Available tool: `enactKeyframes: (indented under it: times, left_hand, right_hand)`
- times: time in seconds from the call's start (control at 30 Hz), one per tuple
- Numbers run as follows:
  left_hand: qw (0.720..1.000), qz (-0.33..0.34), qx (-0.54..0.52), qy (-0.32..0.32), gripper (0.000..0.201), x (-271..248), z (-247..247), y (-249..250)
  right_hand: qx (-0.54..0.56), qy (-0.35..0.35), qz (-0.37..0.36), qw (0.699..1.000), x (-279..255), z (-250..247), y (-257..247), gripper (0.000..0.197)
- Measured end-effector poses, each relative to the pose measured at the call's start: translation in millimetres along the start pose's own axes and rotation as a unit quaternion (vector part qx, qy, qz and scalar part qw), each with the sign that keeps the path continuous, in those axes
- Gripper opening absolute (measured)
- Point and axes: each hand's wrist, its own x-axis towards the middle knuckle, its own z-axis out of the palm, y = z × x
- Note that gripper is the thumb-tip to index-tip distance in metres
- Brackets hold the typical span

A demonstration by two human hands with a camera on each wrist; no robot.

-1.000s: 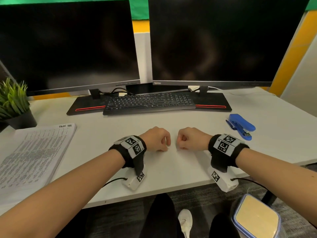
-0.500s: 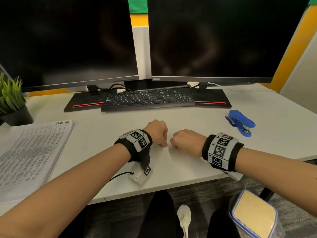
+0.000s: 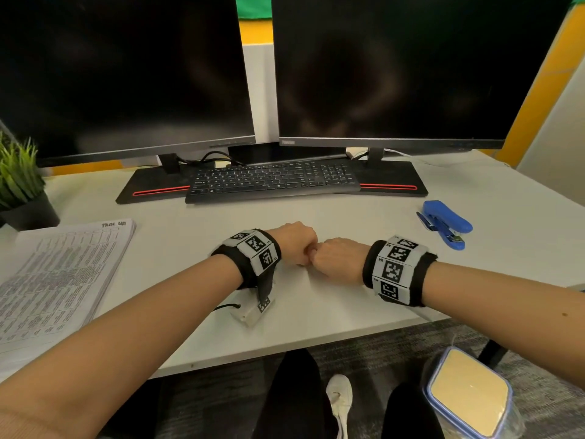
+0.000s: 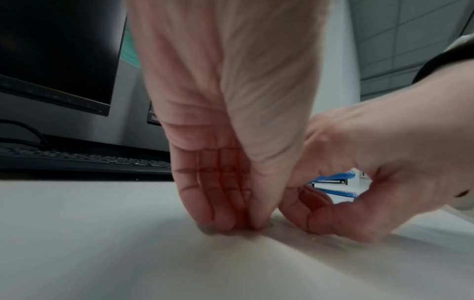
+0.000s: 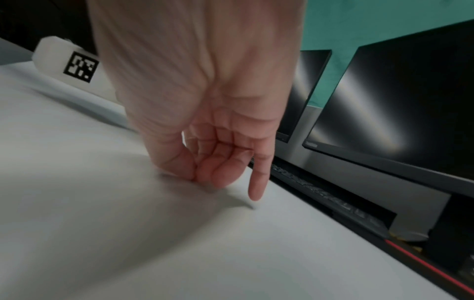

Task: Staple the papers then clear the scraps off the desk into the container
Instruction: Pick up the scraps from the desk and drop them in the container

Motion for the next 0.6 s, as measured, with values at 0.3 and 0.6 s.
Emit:
enactKeyframes:
  times: [0.3, 0.6]
  left_hand:
    - [1.0, 0.025, -0.005, -0.001, 0.021, 1, 4, -5]
    - [0.996, 0.015, -0.077, 0.044, 0.016, -3, 5, -19]
  right_hand:
    - [0.255, -0.005, 0.096, 0.962, -12, -1, 27, 0.017]
    - [0.375, 0.051, 0.112, 0.919, -14, 5, 35, 0.008]
